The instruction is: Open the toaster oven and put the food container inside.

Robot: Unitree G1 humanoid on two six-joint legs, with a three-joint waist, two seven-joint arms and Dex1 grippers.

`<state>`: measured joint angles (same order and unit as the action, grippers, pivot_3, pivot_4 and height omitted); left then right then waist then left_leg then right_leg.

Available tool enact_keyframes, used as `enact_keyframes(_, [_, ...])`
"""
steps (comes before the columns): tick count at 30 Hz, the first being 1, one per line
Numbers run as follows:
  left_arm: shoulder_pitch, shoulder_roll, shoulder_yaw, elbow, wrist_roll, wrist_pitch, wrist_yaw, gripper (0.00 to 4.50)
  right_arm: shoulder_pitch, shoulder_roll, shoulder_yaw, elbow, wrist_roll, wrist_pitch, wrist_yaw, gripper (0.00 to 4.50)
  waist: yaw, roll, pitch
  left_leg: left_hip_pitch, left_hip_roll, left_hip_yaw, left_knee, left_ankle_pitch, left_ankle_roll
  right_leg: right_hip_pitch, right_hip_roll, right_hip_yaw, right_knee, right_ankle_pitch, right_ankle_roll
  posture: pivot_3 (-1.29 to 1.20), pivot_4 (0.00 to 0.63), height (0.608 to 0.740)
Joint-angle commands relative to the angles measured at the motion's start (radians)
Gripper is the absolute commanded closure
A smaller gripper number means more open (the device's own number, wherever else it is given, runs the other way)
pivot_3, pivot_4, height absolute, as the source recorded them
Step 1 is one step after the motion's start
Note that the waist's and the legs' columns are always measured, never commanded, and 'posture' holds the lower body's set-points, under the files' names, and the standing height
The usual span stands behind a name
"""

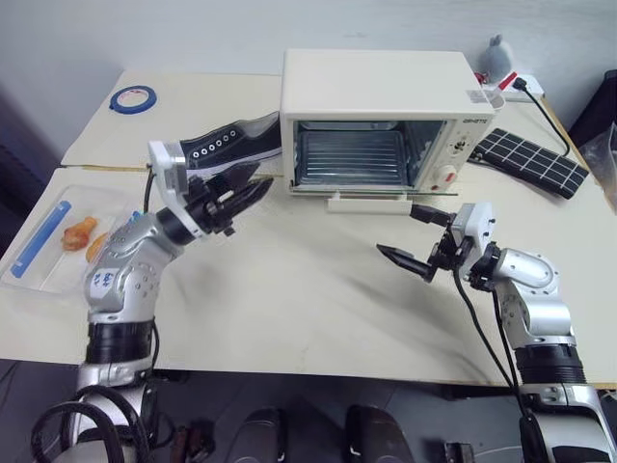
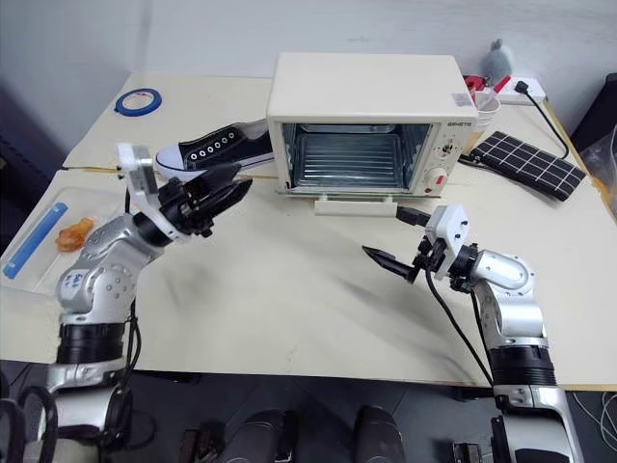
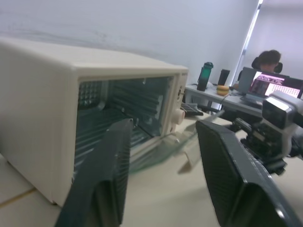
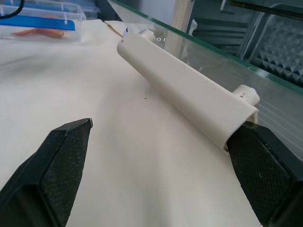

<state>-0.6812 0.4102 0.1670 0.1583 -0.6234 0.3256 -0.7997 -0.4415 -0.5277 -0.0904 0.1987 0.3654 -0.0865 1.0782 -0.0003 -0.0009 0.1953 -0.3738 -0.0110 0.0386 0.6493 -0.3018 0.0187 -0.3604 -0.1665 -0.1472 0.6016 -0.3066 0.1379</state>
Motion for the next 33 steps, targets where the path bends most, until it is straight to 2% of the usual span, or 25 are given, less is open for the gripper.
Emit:
enact_keyframes(1, [-0.084,-0.039,-0.037,0.14,0.091,-0.11,-0.01,3.66,-0.005,0.017,0.013,-0.034,-0.006,-0.057,0.002,0.0,-0.002,0.0,0.0,0.0,0.0,0.0,0.0,0.0,0.0,0.0,0.0,0.0,0.0,0.0,0.0,0.0,0.15,0.74])
enact_keyframes(4, [-0.134,-0.069,-0.067,0.264,0.164,-0.172,-0.005,4.49,-0.007,0.023,0.012,-0.022,-0.014,-0.075,-0.007,0.0,-0.003,-0.001,0.001,0.0,-0.003,0.001,-0.001,0.0,0.0,0.0,0.0,0.0,0.0,0.0,0.0,0.0,0.15,0.74])
enact_keyframes(8, [-0.167,-0.101,-0.092,0.365,0.213,-0.225,-0.032,4.49,0.012,0.019,-0.001,-0.024,-0.019,-0.091,-0.021,0.0,-0.003,-0.002,0.001,0.0,-0.004,0.001,-0.001,0.0,0.0,-0.001,0.001,0.0,-0.001,0.0,0.0,0.0,0.15,0.74])
enact_keyframes(12, [-0.164,-0.108,-0.115,0.385,0.24,-0.24,-0.076,4.49,0.076,0.002,-0.029,-0.051,-0.02,-0.111,-0.047,0.0,0.001,-0.003,0.002,-0.001,-0.003,0.001,-0.001,0.0,0.0,0.0,0.0,-0.001,-0.001,0.0,0.0,0.0,0.15,0.74])
enact_keyframes(21, [-0.112,-0.103,-0.175,0.379,0.323,-0.276,-0.132,4.49,0.453,-0.08,-0.208,-0.182,-0.008,-0.154,-0.134,0.0,0.028,-0.003,0.002,-0.002,-0.002,0.003,0.001,0.0,0.0,0.001,0.0,-0.003,-0.001,0.0,0.0,0.0,0.15,0.74])
enact_keyframes(24, [-0.099,-0.11,-0.188,0.389,0.348,-0.282,-0.128,4.49,0.512,-0.097,-0.242,-0.215,0.003,-0.146,-0.144,0.0,0.025,-0.004,0.002,-0.002,-0.002,0.004,0.002,0.0,0.001,0.002,-0.001,-0.002,-0.001,0.0,0.0,0.0,0.15,0.74])
enact_keyframes(28, [-0.061,-0.132,-0.205,0.384,0.385,-0.238,-0.069,4.49,0.542,-0.115,-0.29,-0.301,0.077,-0.059,-0.164,0.0,0.02,-0.004,0.002,0.001,-0.002,0.002,0.001,0.0,0.001,0.002,0.0,0.0,0.0,0.001,-0.001,0.0,0.15,0.74])
enact_keyframes(33, [0.012,-0.121,-0.232,0.285,0.411,-0.175,-0.044,4.49,0.477,-0.132,-0.246,-0.381,0.13,0.034,-0.151,0.0,0.024,-0.004,0.002,0.002,0.001,0.001,0.001,0.0,0.001,0.002,0.001,0.002,0.0,0.001,-0.001,0.0,0.15,0.74])
